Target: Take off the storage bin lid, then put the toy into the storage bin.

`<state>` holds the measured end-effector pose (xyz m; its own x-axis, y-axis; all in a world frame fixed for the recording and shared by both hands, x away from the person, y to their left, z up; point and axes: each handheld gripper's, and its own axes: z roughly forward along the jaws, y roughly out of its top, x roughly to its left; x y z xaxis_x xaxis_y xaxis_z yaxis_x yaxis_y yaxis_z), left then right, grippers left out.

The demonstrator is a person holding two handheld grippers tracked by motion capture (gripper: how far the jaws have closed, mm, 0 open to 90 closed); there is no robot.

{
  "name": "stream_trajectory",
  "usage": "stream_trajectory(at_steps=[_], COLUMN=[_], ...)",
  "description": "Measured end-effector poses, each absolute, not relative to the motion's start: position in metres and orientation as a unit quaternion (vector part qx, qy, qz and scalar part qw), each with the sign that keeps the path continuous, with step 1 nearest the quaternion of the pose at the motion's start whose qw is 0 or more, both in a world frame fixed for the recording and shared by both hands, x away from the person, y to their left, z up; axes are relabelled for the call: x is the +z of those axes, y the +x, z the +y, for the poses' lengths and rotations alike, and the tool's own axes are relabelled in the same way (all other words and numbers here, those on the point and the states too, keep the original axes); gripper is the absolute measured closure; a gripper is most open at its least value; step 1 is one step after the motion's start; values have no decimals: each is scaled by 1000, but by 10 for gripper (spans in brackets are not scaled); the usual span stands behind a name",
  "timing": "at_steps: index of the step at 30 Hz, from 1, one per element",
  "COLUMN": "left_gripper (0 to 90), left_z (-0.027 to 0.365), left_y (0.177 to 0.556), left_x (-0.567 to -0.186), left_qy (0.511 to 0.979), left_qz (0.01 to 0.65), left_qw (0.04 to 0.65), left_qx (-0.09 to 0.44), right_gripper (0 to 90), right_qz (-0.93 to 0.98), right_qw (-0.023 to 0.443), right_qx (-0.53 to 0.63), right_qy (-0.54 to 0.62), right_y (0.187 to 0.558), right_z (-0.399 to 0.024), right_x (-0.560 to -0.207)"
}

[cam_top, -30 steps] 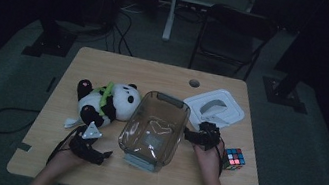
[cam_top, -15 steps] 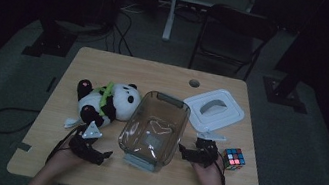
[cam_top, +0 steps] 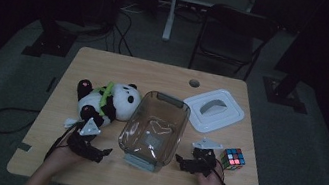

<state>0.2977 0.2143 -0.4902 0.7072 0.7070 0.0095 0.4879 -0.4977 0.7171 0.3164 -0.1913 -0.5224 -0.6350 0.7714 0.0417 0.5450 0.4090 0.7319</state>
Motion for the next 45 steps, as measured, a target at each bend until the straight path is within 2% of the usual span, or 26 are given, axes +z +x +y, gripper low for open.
stream_trajectory(at_steps=[18,22,26,34,35,36,37,42,45], left_gripper=[52,63,63,64,84,155,171,175,223], left_z=[218,227,233,247,249,250,251,250,250], left_y=[310,322,334,375,380,385,389,407,413], left_x=[-434,-398,-382,-392,-395,-399,-403,-419,-427], left_qy=[843,827,822,827,826,828,829,831,834], left_qz=[333,336,334,356,362,363,365,382,381], left_qw=[374,390,396,388,388,389,388,379,381], left_qx=[199,228,237,197,188,179,170,140,116], right_gripper=[122,122,122,122,122,122,122,122,122], right_qz=[847,848,849,850,850,849,849,849,851], right_qw=[153,150,150,150,150,150,150,147,146], right_qx=[361,362,362,361,362,362,362,363,361], right_qy=[358,356,354,353,354,354,354,355,352], right_y=[308,309,309,309,310,310,310,312,312], right_z=[-182,-183,-183,-183,-183,-183,-183,-181,-180], right_x=[-527,-527,-527,-526,-526,-527,-526,-526,-525])
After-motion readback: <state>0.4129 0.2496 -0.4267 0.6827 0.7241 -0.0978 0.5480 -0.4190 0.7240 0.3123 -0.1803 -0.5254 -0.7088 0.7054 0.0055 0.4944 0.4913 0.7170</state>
